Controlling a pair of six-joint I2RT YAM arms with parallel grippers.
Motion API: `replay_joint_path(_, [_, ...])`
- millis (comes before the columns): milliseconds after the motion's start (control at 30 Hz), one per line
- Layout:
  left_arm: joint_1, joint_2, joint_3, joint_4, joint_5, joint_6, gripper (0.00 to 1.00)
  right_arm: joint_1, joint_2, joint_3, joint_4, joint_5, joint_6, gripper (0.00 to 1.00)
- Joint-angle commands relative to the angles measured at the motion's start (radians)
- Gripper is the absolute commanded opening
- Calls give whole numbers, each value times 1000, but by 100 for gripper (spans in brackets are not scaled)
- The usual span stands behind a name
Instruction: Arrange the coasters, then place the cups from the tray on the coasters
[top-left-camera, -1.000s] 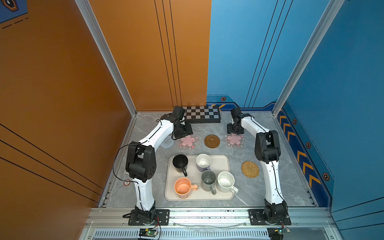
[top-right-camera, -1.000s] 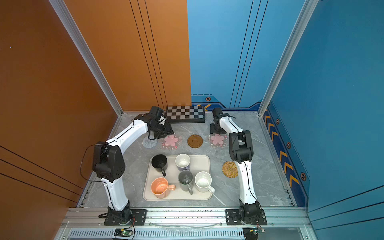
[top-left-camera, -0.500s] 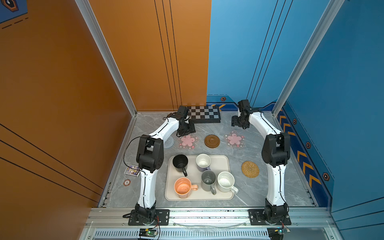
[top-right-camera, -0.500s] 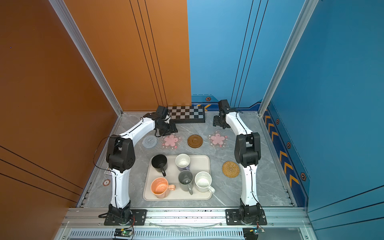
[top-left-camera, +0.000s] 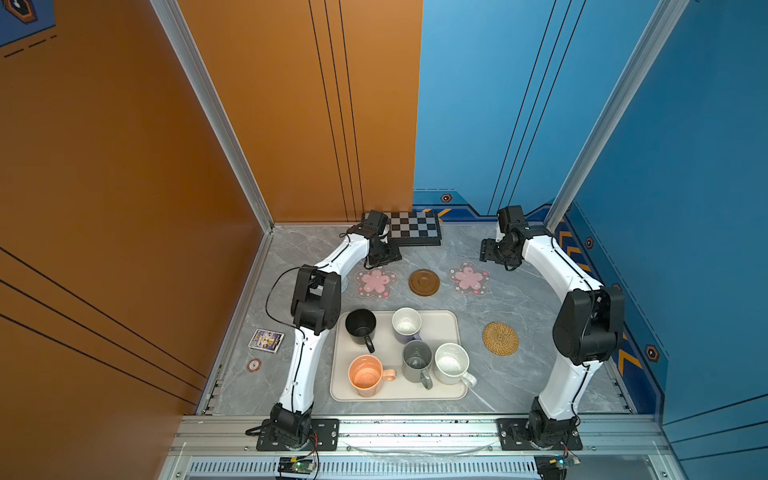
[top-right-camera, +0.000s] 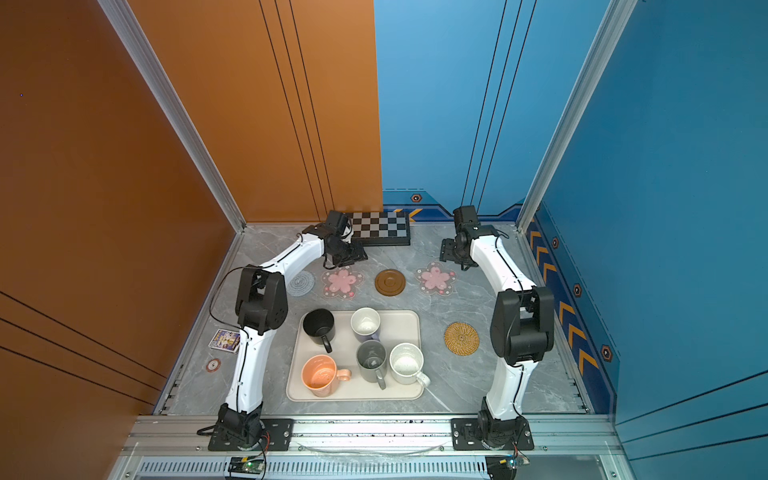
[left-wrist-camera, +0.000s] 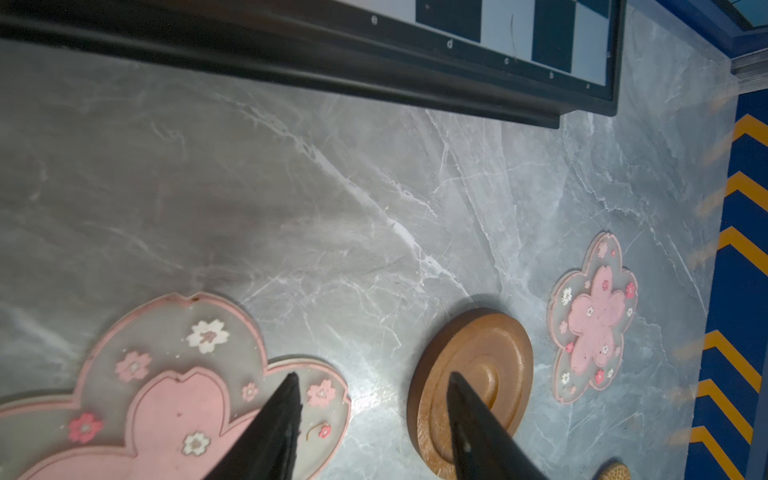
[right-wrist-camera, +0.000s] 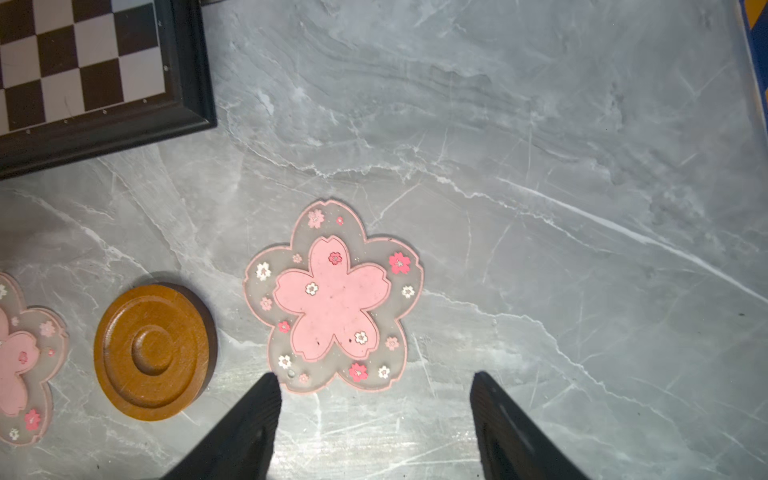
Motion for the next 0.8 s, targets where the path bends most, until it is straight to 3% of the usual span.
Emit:
replay_joint_path(0, [-13, 35, 25, 18, 11, -30, 57, -7, -59, -36, 35, 10, 34, 75])
replay_joint_path(767, [17, 64, -12, 18, -22, -55, 57, -7, -80, -98, 61, -42, 83, 75])
